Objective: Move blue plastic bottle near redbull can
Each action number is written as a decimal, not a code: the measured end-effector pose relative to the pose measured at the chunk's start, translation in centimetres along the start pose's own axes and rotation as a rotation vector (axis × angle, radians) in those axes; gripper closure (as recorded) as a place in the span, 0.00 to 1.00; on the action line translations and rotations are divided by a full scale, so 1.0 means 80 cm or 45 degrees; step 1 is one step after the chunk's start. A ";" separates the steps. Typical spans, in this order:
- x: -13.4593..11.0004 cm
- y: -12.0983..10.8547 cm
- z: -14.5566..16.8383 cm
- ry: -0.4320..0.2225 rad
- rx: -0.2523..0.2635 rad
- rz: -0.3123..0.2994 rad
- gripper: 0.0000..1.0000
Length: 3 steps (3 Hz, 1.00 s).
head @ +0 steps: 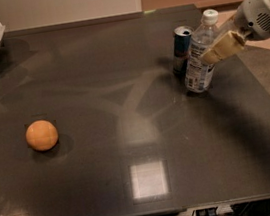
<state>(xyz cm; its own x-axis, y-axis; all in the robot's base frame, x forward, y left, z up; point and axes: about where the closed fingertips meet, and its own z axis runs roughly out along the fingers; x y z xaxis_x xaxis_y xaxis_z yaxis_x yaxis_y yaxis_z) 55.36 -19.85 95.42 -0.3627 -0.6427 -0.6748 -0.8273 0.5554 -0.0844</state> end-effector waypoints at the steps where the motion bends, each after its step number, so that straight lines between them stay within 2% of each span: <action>1: 0.005 -0.024 0.003 -0.001 0.010 0.037 1.00; 2: 0.008 -0.039 0.009 -0.007 0.004 0.060 0.83; 3: 0.011 -0.049 0.014 -0.012 -0.002 0.079 0.58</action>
Offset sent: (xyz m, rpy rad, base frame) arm 0.0396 -0.0297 -0.0097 0.0396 0.0285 -0.0568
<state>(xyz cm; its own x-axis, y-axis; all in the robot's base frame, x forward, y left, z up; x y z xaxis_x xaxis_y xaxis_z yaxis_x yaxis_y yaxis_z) 58.79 -21.96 94.34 -0.4089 -0.6020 -0.6858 -0.8039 0.5933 -0.0415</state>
